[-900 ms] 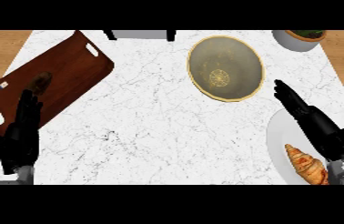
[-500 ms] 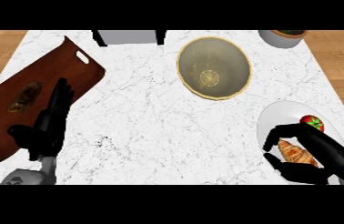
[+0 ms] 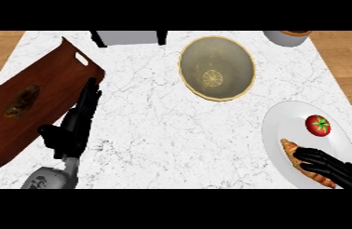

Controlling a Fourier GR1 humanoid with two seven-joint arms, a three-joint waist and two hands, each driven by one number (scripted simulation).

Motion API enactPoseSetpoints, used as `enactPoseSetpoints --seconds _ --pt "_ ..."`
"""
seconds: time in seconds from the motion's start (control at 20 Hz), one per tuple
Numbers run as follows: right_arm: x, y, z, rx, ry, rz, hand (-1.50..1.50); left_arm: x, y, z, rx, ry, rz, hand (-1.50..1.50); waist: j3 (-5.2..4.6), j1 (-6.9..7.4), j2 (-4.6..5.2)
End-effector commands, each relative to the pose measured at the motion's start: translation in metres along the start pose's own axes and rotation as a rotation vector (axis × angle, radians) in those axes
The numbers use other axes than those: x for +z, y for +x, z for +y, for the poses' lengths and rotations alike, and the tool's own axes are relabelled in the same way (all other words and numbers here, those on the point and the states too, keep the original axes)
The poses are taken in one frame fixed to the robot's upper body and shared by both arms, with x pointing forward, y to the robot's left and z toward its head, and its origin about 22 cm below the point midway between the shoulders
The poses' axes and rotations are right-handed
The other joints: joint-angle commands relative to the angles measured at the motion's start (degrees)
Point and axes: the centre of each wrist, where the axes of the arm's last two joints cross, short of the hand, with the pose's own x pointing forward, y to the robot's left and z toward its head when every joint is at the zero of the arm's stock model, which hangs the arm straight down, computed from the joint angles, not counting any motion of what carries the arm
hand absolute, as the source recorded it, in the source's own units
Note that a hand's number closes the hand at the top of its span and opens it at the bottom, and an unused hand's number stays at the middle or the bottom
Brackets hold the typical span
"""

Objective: Pick the croissant from the plate and place it in the bowl

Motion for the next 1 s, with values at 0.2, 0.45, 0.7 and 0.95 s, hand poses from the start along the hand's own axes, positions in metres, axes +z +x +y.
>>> enactPoseSetpoints --seconds 0.2,0.45,0.7,0.95 --pt "0.037 0.048 -0.038 0.261 -0.063 0.027 -1.50 -0.001 -0.001 0.012 -0.016 -0.028 0.000 0.00 -0.32 1.37 0.19" --pt "0.011 0.080 -0.040 0.303 -0.013 0.164 -1.50 -0.001 0.021 -0.009 0.012 -0.060 -0.016 0.00 -0.29 2.72 0.28" --pt "0.004 0.075 -0.047 0.335 0.079 0.350 -1.50 0.005 0.003 -0.009 0.003 -0.075 -0.021 0.00 -0.25 3.39 0.45" --pt "0.008 0.064 -0.054 0.381 0.183 0.493 -1.50 -0.006 0.013 -0.017 -0.018 -0.073 -0.022 0.00 -0.21 3.18 0.46"
